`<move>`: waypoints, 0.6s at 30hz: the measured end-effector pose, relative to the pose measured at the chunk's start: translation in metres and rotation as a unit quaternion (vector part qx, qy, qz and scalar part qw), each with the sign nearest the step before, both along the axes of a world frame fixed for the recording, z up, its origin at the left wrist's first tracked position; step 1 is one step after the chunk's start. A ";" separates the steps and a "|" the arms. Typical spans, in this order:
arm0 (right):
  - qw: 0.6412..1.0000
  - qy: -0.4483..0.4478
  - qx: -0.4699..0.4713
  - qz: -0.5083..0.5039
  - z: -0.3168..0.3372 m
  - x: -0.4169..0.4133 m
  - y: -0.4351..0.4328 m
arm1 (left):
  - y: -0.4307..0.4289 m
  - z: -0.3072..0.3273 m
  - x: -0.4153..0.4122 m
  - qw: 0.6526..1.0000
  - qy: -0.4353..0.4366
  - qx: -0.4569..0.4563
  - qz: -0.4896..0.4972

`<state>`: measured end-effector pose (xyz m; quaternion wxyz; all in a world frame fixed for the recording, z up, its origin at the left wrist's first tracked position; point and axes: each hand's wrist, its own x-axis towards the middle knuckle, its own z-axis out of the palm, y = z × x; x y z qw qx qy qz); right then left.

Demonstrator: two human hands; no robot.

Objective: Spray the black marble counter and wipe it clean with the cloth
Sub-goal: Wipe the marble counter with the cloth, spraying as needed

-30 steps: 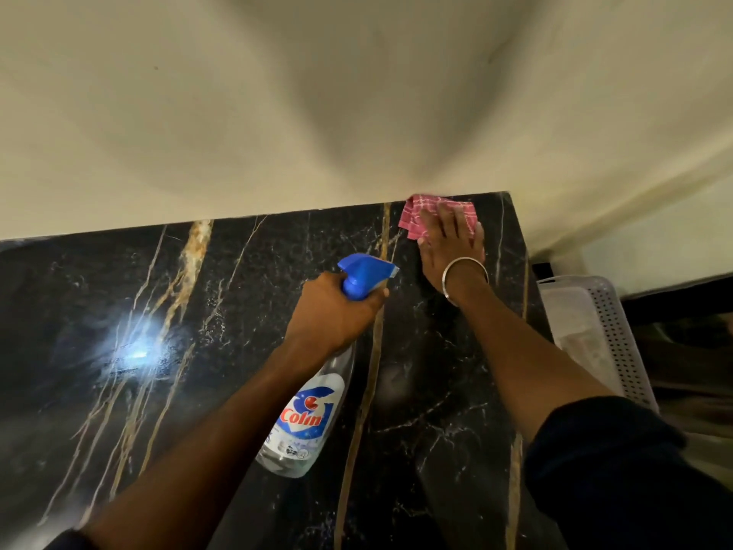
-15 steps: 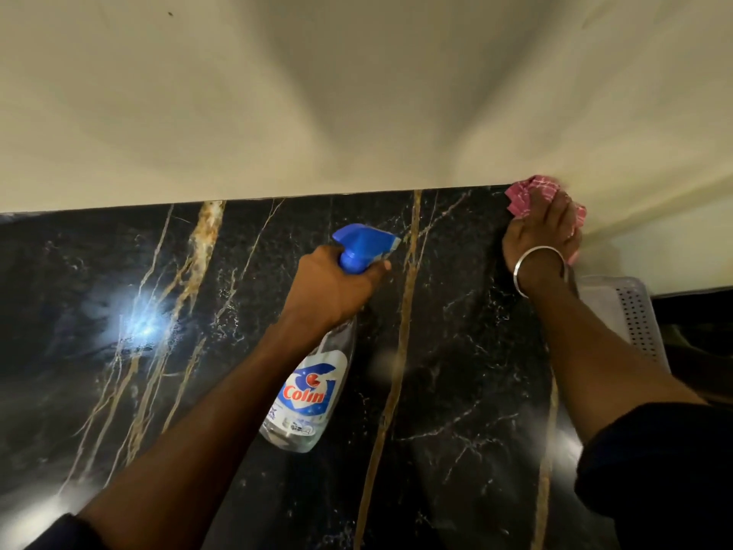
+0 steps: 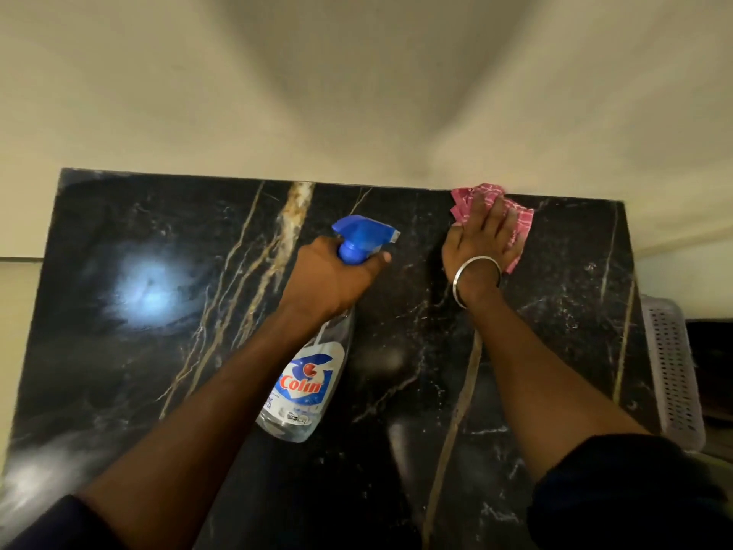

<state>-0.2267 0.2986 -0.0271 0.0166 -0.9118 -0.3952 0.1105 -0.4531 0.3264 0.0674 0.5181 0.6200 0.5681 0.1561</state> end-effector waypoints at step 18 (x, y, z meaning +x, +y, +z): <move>0.968 0.029 -0.023 0.249 0.004 -0.294 0.095 | 0.041 -0.003 -0.224 0.990 -0.003 -0.022 0.143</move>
